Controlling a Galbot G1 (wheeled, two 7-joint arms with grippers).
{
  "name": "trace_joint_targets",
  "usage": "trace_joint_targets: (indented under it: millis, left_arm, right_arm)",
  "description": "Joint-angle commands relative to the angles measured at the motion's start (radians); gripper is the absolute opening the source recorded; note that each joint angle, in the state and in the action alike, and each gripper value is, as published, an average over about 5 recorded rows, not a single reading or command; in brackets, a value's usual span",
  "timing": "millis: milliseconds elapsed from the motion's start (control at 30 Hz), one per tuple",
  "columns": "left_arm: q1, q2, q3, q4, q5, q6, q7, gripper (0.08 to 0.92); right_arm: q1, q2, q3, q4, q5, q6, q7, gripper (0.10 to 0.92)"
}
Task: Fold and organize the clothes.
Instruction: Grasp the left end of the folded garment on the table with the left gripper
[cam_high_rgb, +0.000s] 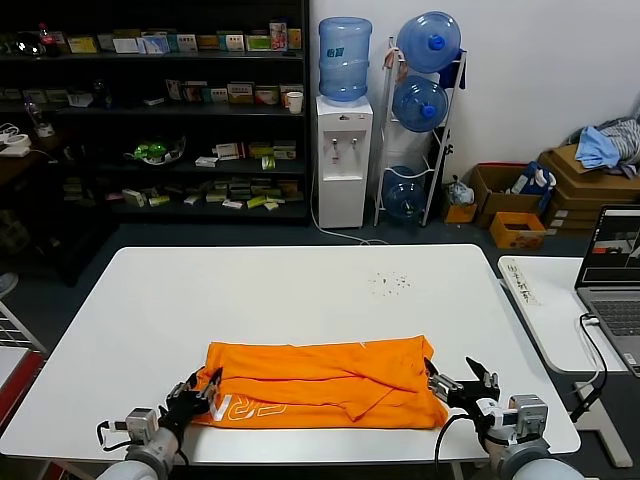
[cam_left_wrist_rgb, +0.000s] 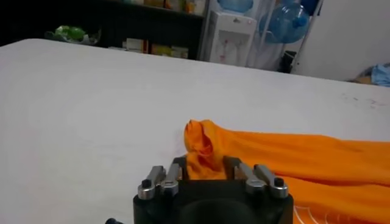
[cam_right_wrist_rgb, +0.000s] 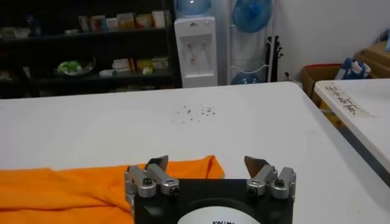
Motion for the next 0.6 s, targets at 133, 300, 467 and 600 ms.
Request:
trace_joint_targets:
  millis: [133, 300, 467, 600]
  left_arm:
    - [0.004, 0.001, 0.006, -0.025, -0.015, 0.019, -0.013, 0.305]
    - [0.018, -0.006, -0.003, -0.049, -0.009, 0.016, -0.021, 0.169]
    - [0.037, -0.011, -0.028, -0.081, 0.022, 0.011, -0.023, 0.114]
    - [0.058, 0.002, -0.078, -0.110, 0.070, 0.005, -0.014, 0.114]
  right_arm:
    - [-0.003, 0.003, 0.003, 0.003, -0.001, 0.001, -0.001, 0.823]
    - [-0.004, 0.004, 0.004, 0.001, -0.003, 0.002, -0.002, 0.823]
    - [0.001, 0.005, 0.000, -0.002, -0.004, 0.002, -0.002, 0.823]
    - [0.015, 0.005, -0.011, -0.008, -0.005, 0.002, -0.001, 0.823]
